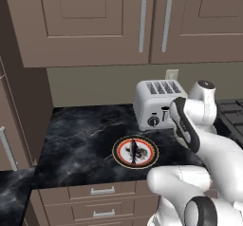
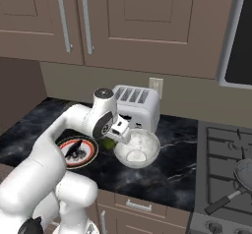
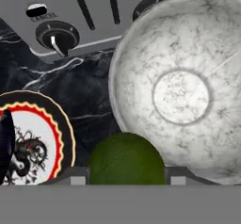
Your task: Place the fish on the plate and place the lime on the same plate.
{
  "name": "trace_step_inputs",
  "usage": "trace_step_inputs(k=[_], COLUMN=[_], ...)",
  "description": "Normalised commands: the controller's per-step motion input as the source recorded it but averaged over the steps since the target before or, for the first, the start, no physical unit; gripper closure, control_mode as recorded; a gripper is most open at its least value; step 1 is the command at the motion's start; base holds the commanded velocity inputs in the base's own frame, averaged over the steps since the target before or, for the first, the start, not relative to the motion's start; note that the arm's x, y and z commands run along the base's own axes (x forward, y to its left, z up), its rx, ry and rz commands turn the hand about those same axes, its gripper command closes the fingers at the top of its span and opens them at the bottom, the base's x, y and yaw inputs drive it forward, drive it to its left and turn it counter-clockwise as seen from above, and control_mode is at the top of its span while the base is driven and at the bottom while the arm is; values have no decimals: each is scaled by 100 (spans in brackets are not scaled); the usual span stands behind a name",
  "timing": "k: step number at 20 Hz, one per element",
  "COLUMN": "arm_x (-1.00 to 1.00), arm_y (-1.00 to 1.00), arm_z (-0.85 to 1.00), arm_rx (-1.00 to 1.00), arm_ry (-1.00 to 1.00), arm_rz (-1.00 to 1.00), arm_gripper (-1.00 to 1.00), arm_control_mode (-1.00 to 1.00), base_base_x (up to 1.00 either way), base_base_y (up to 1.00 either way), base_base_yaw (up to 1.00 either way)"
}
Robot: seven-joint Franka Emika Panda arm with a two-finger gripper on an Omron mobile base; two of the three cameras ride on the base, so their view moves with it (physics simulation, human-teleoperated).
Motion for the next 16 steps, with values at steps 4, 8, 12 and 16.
trace_step_inputs(k=[4, 8, 12, 16], arm_x=[-12, 0, 0, 4], arm_y=[96, 97, 81, 44], arm_z=[27, 9, 0, -23], arm_rx=[-2, -1, 0, -5], arm_ry=[-8, -9, -8, -3], arm_rz=[0, 0, 0, 0], arm_gripper=[100, 100, 100, 100], arm_control_mode=[-100, -100, -100, -100], base_base_x=[0, 0, 0, 0], base_base_y=[0, 0, 0, 0], base_base_yaw=[0, 0, 0, 0])
